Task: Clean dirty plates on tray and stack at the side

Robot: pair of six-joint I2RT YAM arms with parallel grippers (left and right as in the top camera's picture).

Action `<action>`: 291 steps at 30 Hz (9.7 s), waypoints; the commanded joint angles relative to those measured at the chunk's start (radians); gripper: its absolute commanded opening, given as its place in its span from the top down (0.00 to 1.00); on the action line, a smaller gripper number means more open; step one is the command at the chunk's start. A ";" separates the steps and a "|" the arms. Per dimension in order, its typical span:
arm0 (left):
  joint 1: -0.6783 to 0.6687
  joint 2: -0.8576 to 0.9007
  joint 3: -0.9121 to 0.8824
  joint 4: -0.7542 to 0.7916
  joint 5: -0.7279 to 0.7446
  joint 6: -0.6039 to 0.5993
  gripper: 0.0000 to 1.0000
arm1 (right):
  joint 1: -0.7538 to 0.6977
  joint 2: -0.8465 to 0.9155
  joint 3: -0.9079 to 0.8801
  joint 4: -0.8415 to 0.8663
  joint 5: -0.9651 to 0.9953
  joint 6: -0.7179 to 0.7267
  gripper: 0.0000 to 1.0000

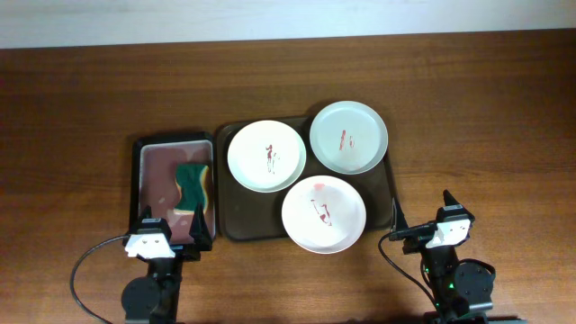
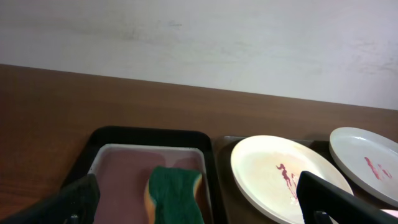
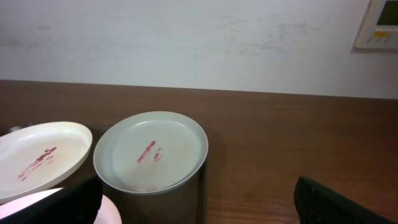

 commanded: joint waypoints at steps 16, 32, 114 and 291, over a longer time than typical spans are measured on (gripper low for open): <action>-0.004 0.509 0.412 -0.267 -0.024 0.047 0.01 | 0.006 0.204 0.240 -0.179 -0.029 0.088 0.01; -0.003 1.289 1.044 -0.785 -0.021 0.047 0.01 | 0.006 1.076 0.966 -0.792 -0.275 0.113 0.01; -0.209 1.469 1.057 -0.718 0.385 -0.115 1.00 | 0.170 1.682 0.937 -0.682 -0.306 0.271 0.94; -0.030 1.659 1.177 -0.850 -0.114 -0.126 1.00 | 0.593 1.521 1.252 -0.819 0.755 0.205 0.96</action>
